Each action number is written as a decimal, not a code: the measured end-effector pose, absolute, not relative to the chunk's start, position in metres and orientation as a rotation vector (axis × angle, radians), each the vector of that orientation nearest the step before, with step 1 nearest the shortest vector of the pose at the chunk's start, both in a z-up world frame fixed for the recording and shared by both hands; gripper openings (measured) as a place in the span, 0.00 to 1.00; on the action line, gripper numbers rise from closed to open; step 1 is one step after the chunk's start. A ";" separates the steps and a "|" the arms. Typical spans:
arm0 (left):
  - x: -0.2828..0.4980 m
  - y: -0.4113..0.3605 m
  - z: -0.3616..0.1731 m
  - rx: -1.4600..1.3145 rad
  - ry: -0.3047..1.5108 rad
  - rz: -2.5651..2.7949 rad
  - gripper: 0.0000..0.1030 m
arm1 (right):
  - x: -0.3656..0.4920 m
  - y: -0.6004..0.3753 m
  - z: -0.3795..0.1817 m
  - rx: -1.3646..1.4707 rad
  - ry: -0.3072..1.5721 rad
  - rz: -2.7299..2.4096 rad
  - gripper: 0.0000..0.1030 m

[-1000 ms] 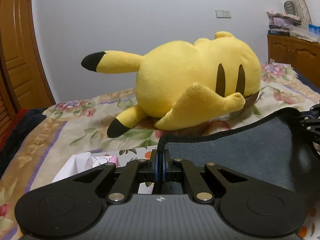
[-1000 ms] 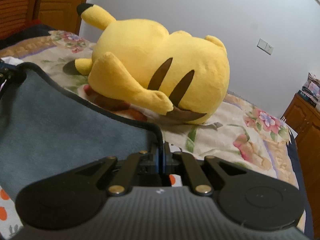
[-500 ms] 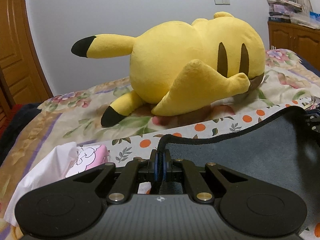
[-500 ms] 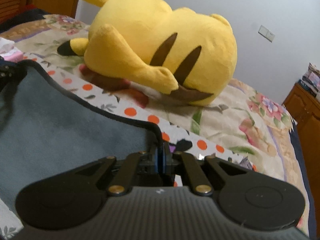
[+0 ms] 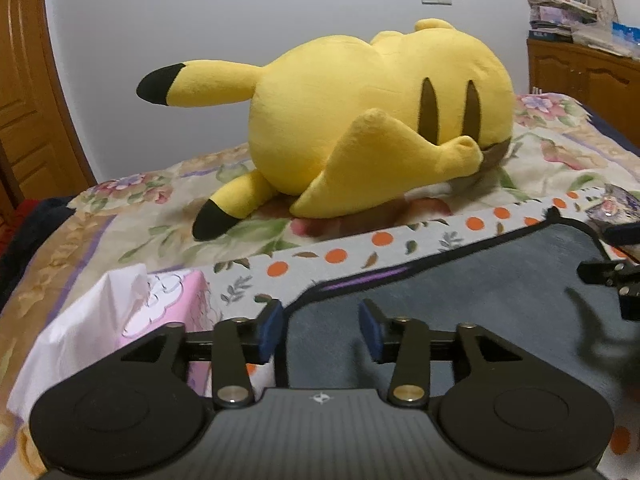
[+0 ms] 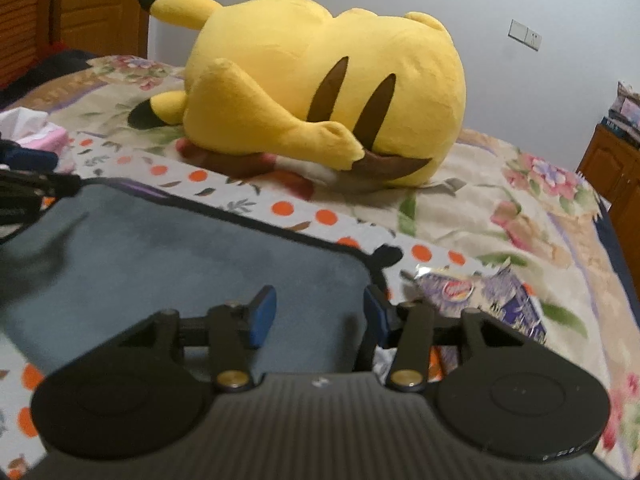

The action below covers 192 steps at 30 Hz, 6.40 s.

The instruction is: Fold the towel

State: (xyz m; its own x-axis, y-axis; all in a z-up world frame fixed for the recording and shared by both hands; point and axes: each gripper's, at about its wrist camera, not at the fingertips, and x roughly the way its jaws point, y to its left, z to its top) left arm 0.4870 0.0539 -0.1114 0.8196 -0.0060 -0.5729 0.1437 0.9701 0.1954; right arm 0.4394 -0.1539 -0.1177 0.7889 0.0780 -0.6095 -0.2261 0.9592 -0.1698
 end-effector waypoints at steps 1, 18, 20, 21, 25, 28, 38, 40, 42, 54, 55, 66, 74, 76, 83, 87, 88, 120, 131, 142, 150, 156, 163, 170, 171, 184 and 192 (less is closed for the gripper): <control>0.484 0.053 -0.111 0.235 0.608 -0.086 0.48 | 0.436 -0.153 -0.118 -0.233 0.646 0.172 0.48; 0.417 0.048 -0.097 0.216 0.626 -0.146 0.81 | 0.367 -0.149 -0.097 -0.097 0.661 0.221 0.68; 0.408 0.049 -0.094 0.214 0.623 -0.149 0.84 | 0.359 -0.149 -0.093 -0.092 0.659 0.223 0.76; 0.403 0.049 -0.093 0.215 0.622 -0.151 0.86 | 0.355 -0.149 -0.091 -0.091 0.655 0.224 0.76; 0.386 0.049 -0.090 0.216 0.622 -0.156 0.88 | 0.339 -0.149 -0.085 -0.098 0.646 0.229 0.76; 0.374 0.051 -0.088 0.213 0.626 -0.155 0.90 | 0.327 -0.149 -0.081 -0.095 0.641 0.231 0.78; 0.341 0.055 -0.080 0.205 0.621 -0.145 0.95 | 0.293 -0.149 -0.072 -0.081 0.620 0.242 1.00; 0.336 0.056 -0.077 0.201 0.615 -0.143 0.97 | 0.287 -0.150 -0.070 -0.076 0.618 0.240 1.00; 0.331 0.055 -0.073 0.199 0.611 -0.147 0.97 | 0.281 -0.151 -0.067 -0.067 0.612 0.233 1.00; 0.297 0.047 -0.042 0.197 0.556 -0.159 1.00 | 0.247 -0.164 -0.043 -0.041 0.565 0.213 1.00; 0.294 0.046 -0.039 0.198 0.551 -0.159 1.00 | 0.244 -0.165 -0.041 -0.040 0.563 0.212 1.00; 0.247 0.043 -0.019 0.205 0.519 -0.159 1.00 | 0.210 -0.172 -0.021 -0.050 0.526 0.218 1.00; 0.219 0.044 -0.007 0.201 0.524 -0.147 1.00 | 0.186 -0.177 -0.011 -0.050 0.505 0.222 1.00; 0.213 0.044 -0.005 0.191 0.529 -0.146 1.00 | 0.181 -0.178 -0.009 -0.049 0.502 0.221 1.00; 0.191 0.042 -0.001 0.175 0.542 -0.141 1.00 | 0.161 -0.186 -0.006 -0.032 0.493 0.208 1.00; 0.179 0.042 0.000 0.154 0.548 -0.143 1.00 | 0.151 -0.191 -0.004 -0.026 0.489 0.198 1.00; 0.177 0.041 0.000 0.151 0.551 -0.144 1.00 | 0.148 -0.192 -0.004 -0.025 0.487 0.196 1.00; 0.099 0.025 -0.005 0.161 0.582 -0.133 1.00 | 0.077 -0.214 -0.011 0.035 0.469 0.153 1.00; 0.079 0.022 -0.021 0.137 0.606 -0.119 1.00 | 0.057 -0.212 -0.024 0.005 0.462 0.173 1.00; 0.065 0.014 -0.038 0.132 0.626 -0.105 1.00 | 0.039 -0.213 -0.047 -0.009 0.467 0.184 1.00; 0.055 0.012 -0.048 0.139 0.641 -0.092 1.00 | 0.033 -0.219 -0.060 0.009 0.487 0.176 1.00; 0.049 0.012 -0.057 0.146 0.655 -0.090 1.00 | 0.034 -0.222 -0.067 0.030 0.507 0.169 1.00; 0.045 0.010 -0.063 0.150 0.660 -0.091 1.00 | 0.031 -0.223 -0.072 0.022 0.513 0.160 1.00; 0.043 0.010 -0.062 0.148 0.648 -0.092 1.00 | 0.031 -0.225 -0.072 0.034 0.513 0.156 1.00; 0.042 0.011 -0.060 0.146 0.643 -0.090 1.00 | 0.031 -0.226 -0.071 0.037 0.509 0.156 1.00; 0.035 0.014 -0.034 0.121 0.523 -0.081 1.00 | 0.022 -0.237 -0.052 0.094 0.402 0.144 1.00; 0.032 0.012 -0.022 0.111 0.486 -0.084 1.00 | 0.018 -0.238 -0.046 0.091 0.359 0.141 1.00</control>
